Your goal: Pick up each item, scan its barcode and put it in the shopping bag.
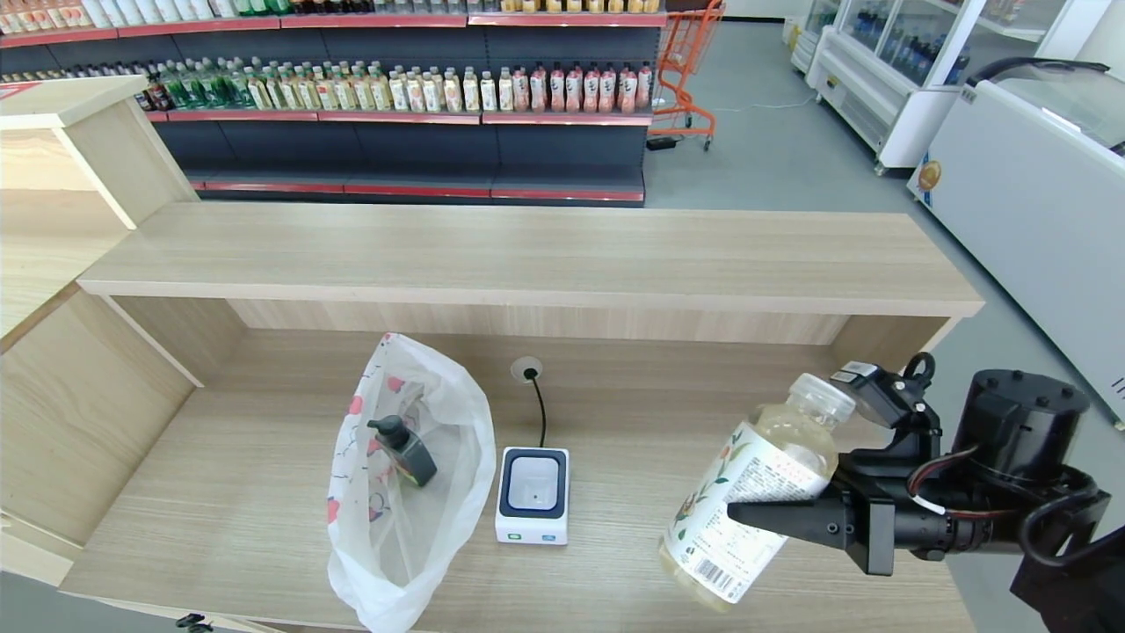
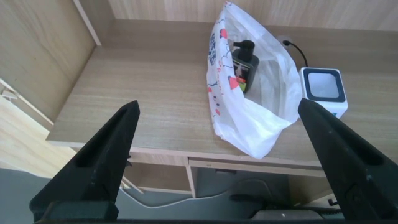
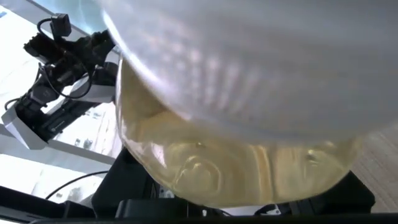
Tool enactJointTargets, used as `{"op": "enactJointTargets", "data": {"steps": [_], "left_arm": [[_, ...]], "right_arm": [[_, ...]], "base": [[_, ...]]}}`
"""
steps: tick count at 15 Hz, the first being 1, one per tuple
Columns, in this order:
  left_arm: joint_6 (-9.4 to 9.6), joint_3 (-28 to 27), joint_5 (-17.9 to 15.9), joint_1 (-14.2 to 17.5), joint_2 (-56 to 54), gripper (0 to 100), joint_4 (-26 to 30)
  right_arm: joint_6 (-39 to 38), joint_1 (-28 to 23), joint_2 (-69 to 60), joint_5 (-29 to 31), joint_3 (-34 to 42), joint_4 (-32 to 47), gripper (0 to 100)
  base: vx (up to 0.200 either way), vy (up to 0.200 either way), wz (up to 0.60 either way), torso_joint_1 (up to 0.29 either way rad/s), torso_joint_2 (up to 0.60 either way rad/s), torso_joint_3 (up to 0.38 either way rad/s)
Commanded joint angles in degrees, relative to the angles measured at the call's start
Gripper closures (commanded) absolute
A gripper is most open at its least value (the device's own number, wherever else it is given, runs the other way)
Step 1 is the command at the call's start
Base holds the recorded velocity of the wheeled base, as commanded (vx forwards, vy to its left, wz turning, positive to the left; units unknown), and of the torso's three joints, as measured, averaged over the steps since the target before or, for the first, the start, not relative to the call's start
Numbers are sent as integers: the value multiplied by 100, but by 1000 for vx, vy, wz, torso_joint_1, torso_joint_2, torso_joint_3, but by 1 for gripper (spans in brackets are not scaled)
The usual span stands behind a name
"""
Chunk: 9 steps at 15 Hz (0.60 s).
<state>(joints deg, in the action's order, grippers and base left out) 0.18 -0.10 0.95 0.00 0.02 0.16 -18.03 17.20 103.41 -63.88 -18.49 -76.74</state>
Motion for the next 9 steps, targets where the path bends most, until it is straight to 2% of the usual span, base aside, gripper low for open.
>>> {"op": "enactJointTargets", "data": {"steps": [1,9], "left_arm": [[-1,1,2,0,-2,0,2],[-1,1,2,0,-2,0,2]], "right_arm": [[1,64,109,-2,48,1,100],[-166,556,329,-2,12,1,100]], "base": [[0,0,0,0,0,0],[0,0,0,0,0,0]]}}
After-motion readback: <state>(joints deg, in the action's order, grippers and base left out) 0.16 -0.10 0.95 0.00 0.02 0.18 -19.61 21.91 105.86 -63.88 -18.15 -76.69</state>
